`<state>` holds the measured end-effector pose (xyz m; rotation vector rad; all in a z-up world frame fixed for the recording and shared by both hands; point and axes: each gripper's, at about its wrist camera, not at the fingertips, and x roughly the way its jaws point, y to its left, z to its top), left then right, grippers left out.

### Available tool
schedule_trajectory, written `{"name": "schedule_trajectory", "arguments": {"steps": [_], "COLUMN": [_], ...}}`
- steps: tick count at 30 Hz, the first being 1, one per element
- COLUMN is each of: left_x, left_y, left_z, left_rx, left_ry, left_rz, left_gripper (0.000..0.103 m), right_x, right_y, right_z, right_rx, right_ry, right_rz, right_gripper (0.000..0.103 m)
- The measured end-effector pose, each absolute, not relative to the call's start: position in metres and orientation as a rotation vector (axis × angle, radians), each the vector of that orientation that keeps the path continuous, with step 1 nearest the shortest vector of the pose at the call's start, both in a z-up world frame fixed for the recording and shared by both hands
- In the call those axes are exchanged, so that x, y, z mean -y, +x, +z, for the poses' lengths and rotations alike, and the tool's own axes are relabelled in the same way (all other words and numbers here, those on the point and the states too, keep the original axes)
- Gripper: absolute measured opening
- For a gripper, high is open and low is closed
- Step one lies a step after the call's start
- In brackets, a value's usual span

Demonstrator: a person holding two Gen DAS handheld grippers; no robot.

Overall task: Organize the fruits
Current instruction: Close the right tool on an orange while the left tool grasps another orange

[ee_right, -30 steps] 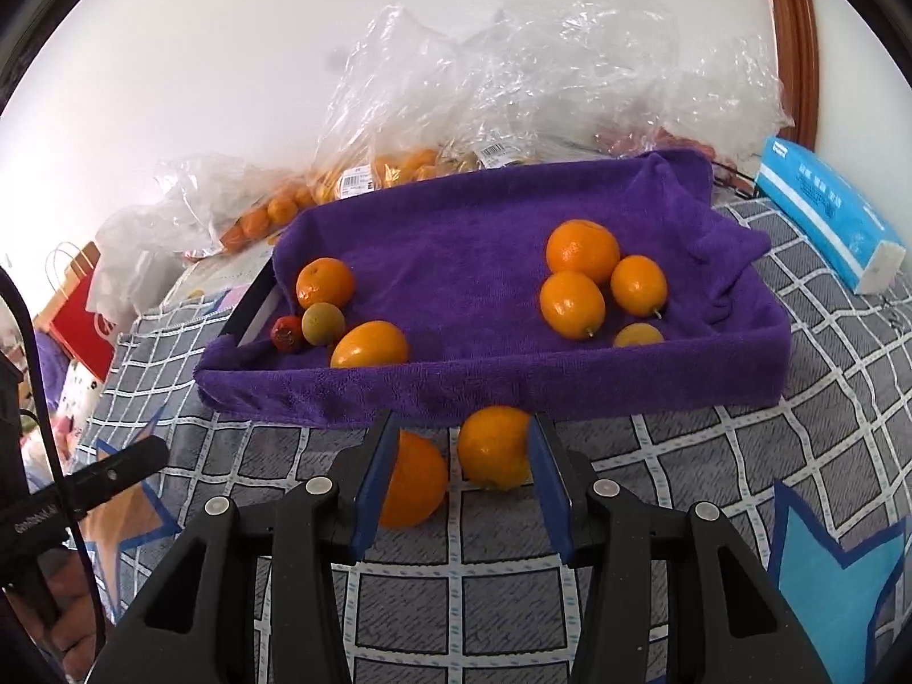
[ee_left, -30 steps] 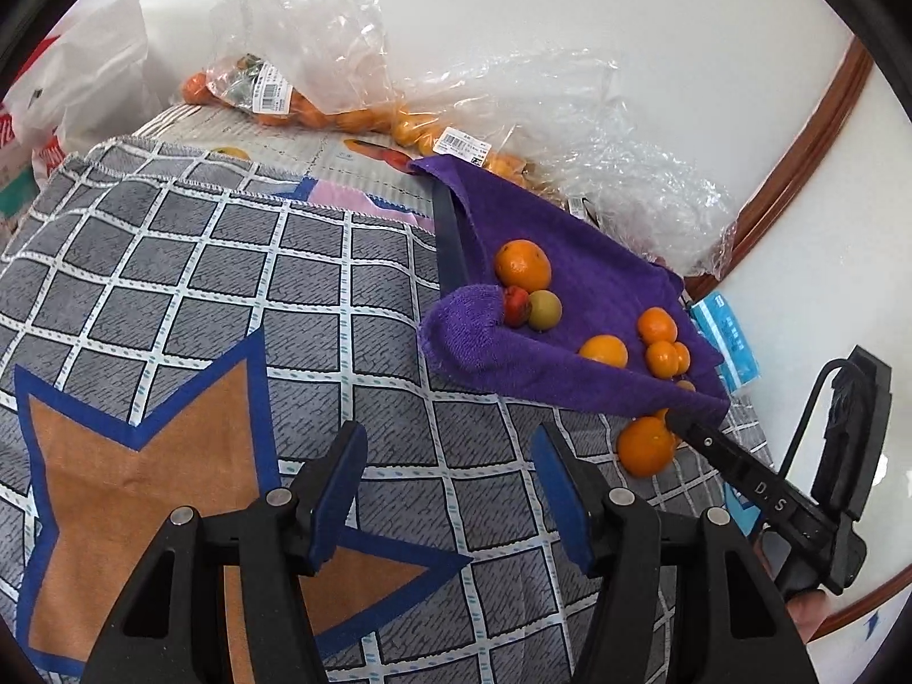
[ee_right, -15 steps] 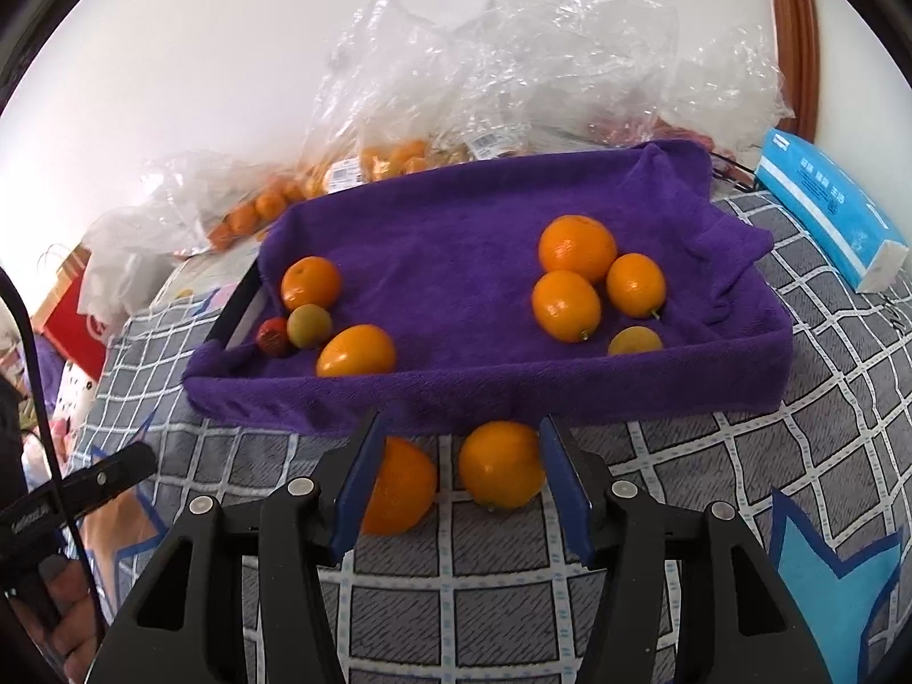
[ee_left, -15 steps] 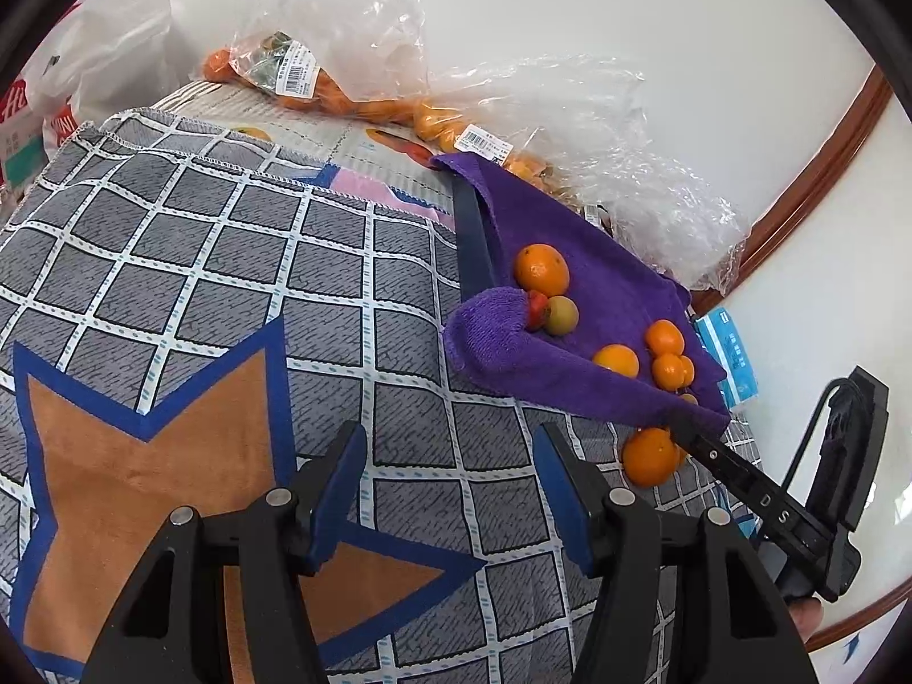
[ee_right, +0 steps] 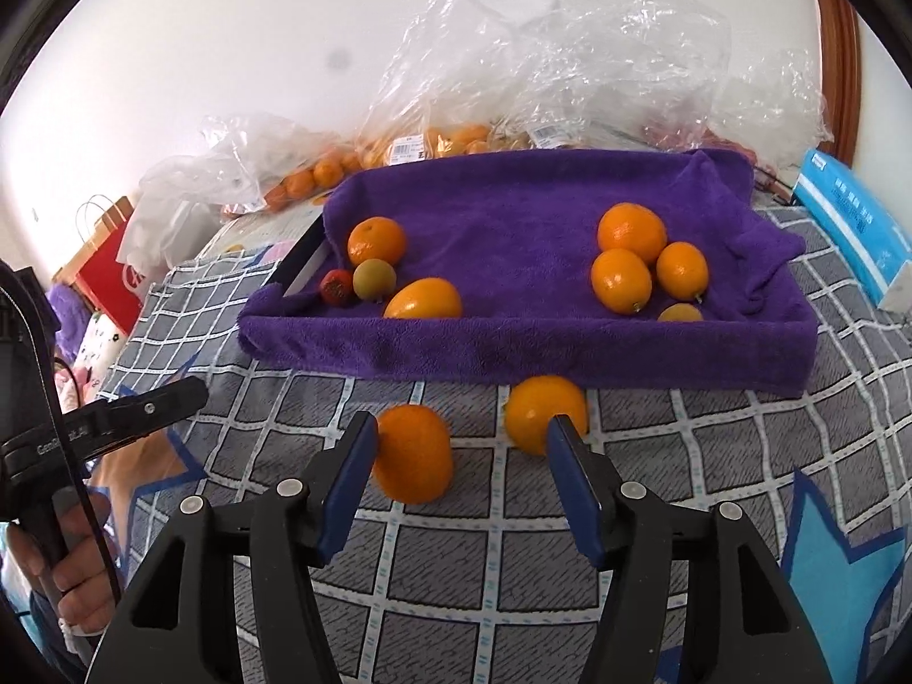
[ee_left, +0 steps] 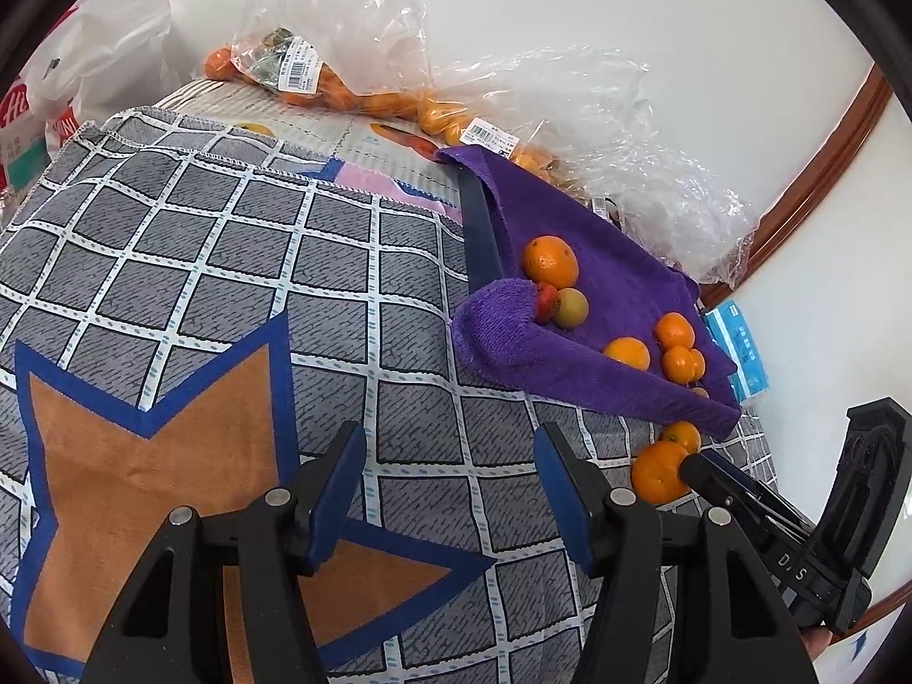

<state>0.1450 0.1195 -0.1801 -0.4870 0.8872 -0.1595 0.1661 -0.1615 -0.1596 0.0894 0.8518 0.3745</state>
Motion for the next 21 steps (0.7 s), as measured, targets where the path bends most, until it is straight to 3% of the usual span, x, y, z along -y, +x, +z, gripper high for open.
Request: {"name": "schedule_trajectory", "arguments": {"steps": [12,16,21], "left_x": [-0.118,-0.119,-0.117], "left_y": [0.145,0.145,0.144], "left_z": [-0.181,-0.181,-0.181], "left_rx": [-0.882,-0.882,-0.877], "left_ry": [-0.472,-0.478,-0.465], "left_rz": [-0.147,-0.147,-0.140], "left_gripper": [0.059,0.059,0.059], "right_x": [0.131,0.121,0.120], "right_y": [0.157,0.161,0.158], "right_z": [-0.175,-0.177,-0.174], "right_rx": [-0.863,-0.864,-0.839], "right_ry": [0.034,-0.016,-0.053], "right_rz": [0.452,0.377,0.351], "right_gripper": [0.060,0.041,0.041]}}
